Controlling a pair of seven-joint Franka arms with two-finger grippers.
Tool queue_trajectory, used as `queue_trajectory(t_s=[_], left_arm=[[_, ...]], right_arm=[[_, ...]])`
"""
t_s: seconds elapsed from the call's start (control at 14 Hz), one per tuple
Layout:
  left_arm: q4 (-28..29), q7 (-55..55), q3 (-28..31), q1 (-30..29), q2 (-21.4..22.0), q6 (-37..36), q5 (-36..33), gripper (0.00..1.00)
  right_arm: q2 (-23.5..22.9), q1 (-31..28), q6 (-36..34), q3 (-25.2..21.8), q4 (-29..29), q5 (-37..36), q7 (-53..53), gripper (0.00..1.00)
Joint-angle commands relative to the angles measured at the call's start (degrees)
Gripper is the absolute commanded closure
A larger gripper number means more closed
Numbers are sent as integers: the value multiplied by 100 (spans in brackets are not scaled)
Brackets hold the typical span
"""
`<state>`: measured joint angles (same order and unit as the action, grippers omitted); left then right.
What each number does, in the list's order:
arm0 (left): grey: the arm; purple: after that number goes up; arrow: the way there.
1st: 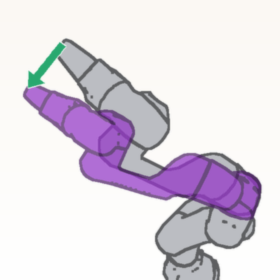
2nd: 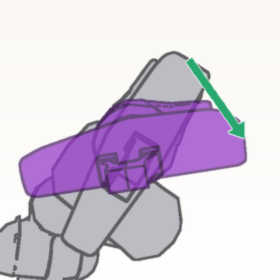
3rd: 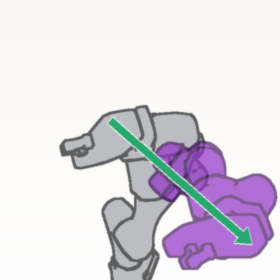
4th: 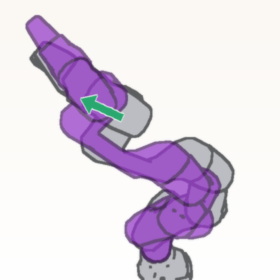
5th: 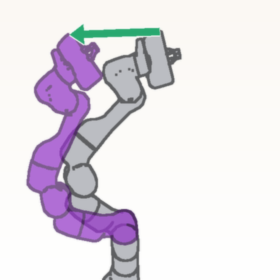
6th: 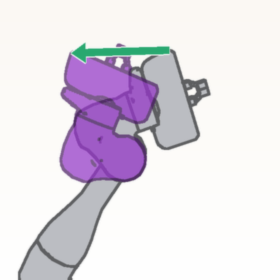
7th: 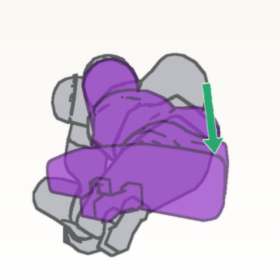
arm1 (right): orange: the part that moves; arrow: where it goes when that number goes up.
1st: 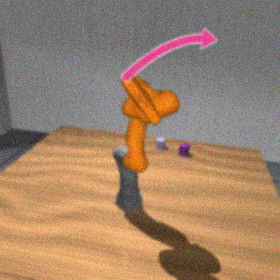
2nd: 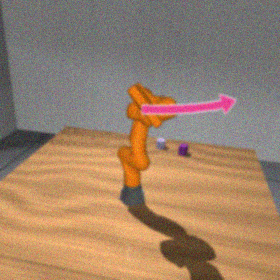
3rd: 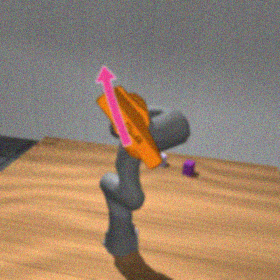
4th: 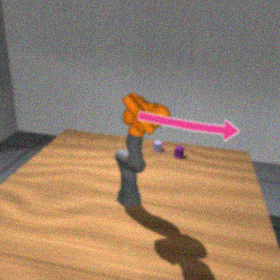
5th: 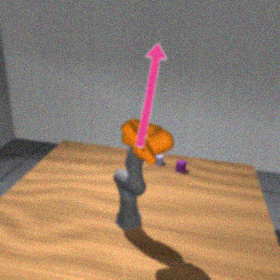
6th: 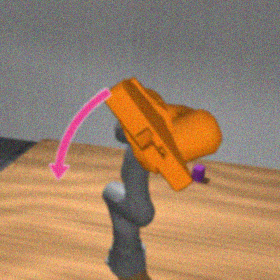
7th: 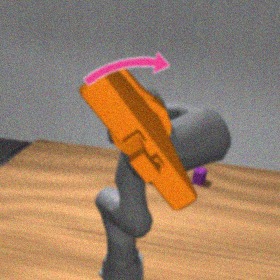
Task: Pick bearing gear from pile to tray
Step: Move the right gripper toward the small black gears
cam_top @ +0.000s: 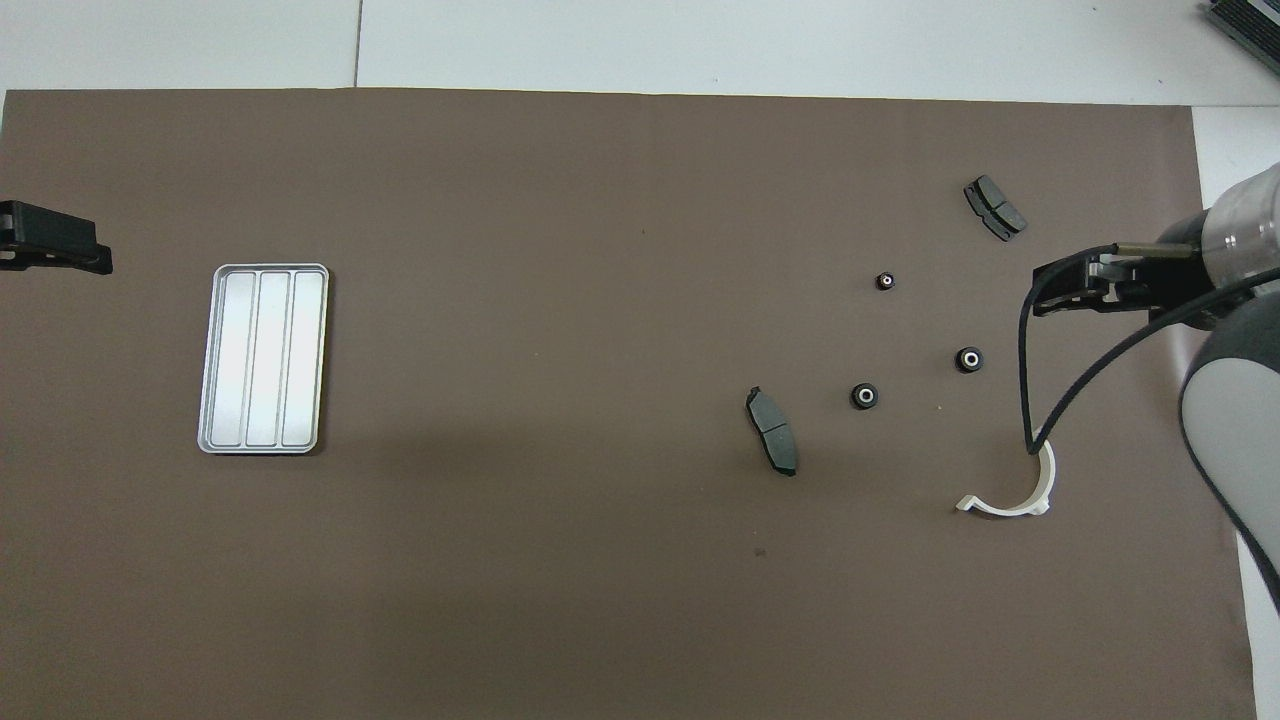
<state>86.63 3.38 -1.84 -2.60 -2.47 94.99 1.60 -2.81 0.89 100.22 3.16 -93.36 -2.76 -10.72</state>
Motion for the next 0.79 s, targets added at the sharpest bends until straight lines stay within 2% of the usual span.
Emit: queue_trajectory(t_s=[0.0,0.5,0.72], left_arm=[[-76,-48,17,23,-104,55,-72,0],[-76,-74,17,-12,-87,-15,-72,0],[-76,-153,17,-4,-78,-42,-72,0]], right_arm=[[-420,-107,514,45,-15,-14,167,0],[-1581,-54,1920,36,64,-154,185,0],[-1915,-1,2281,45,55,-225,185,0]])
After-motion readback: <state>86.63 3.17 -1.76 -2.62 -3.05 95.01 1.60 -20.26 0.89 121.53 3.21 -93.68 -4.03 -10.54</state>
